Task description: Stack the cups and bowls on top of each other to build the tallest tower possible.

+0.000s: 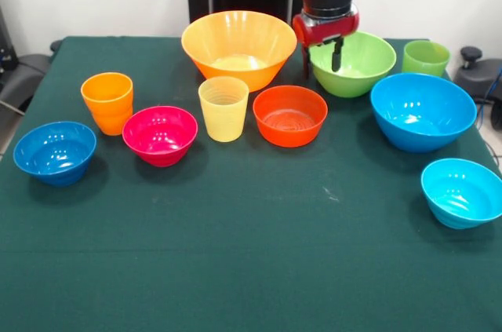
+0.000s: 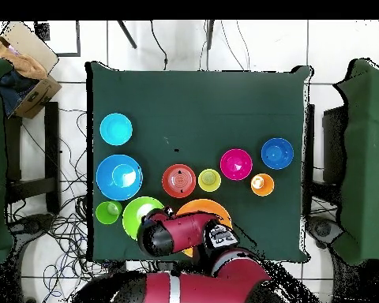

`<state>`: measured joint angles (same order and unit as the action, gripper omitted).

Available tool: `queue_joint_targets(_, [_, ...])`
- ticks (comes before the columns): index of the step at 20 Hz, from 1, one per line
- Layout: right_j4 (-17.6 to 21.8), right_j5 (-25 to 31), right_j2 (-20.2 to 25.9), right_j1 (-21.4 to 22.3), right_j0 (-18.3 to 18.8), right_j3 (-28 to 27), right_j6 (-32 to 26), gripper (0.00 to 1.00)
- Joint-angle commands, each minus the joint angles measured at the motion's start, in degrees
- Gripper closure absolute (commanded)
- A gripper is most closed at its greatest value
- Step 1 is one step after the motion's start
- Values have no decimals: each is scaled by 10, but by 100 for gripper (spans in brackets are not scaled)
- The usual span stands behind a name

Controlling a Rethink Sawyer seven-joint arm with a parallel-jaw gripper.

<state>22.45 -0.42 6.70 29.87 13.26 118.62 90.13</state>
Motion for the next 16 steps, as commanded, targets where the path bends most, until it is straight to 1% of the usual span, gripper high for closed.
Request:
queue_joint_targets(1, [34,-23,13,-30,-1,-53,49,0])
queue_joint_targets(11, [33,-21,7,-45,-9,-69,53,0])
queue_joint_targets(16, [24,-18,-13,-87,-31,-110,53,0])
